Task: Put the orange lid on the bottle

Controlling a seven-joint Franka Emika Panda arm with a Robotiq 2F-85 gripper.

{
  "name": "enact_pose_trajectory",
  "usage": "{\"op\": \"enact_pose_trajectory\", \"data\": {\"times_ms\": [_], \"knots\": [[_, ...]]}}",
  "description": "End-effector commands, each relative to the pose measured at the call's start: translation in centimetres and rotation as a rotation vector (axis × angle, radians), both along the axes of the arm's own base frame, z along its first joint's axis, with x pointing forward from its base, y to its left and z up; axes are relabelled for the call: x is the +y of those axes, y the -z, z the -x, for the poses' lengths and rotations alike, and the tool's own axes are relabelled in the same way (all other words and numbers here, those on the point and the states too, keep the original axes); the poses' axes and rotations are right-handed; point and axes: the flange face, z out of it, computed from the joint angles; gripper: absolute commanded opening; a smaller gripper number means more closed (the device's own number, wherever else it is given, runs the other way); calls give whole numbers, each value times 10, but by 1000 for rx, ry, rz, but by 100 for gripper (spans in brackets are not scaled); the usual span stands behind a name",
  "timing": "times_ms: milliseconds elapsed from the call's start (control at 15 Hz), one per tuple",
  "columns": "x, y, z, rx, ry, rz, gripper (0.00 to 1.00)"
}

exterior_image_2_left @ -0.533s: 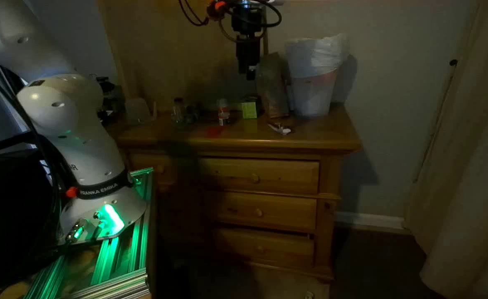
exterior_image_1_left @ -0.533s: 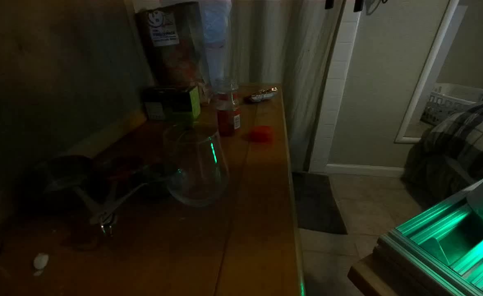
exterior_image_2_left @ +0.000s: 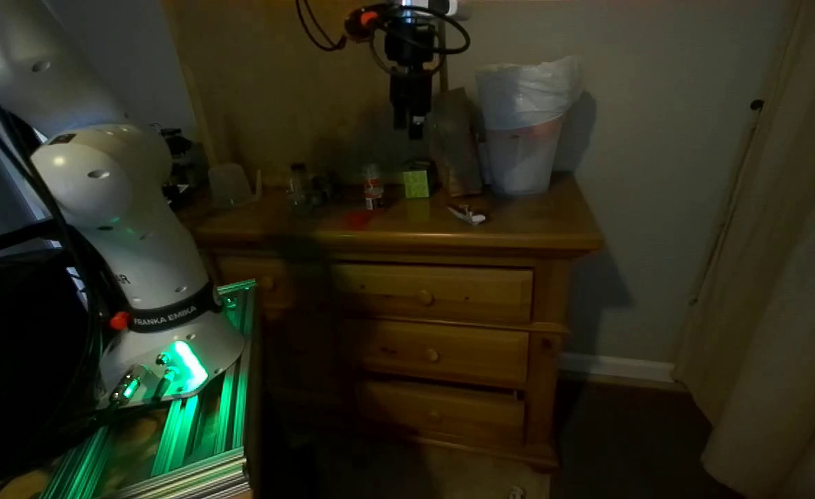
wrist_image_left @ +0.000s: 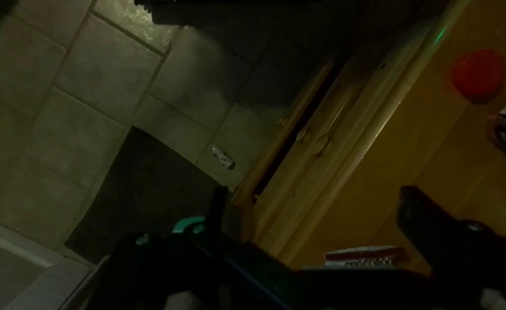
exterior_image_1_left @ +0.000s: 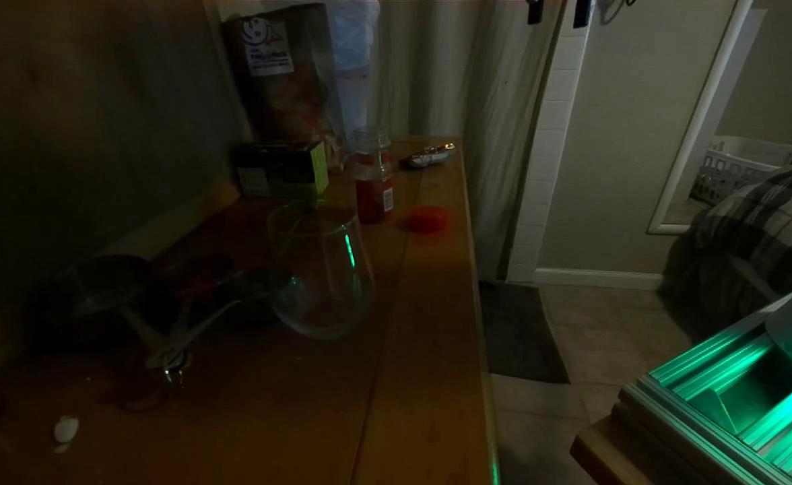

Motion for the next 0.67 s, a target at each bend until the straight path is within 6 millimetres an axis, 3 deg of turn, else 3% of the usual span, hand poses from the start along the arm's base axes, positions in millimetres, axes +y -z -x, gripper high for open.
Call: {"op": "enact_pose_trajectory", "data": {"times_ms": [0,200,333,467,533,600], "knots": [[77,37,8,49,-196,23,100],[149,59,28,62,-375,38,100],[187,72,44,54,-495,53,100],[210,90,58,67,-609,66,100],[201,75,52,66,-515,55,100],[208,80,57,73,-532,58,100]]}}
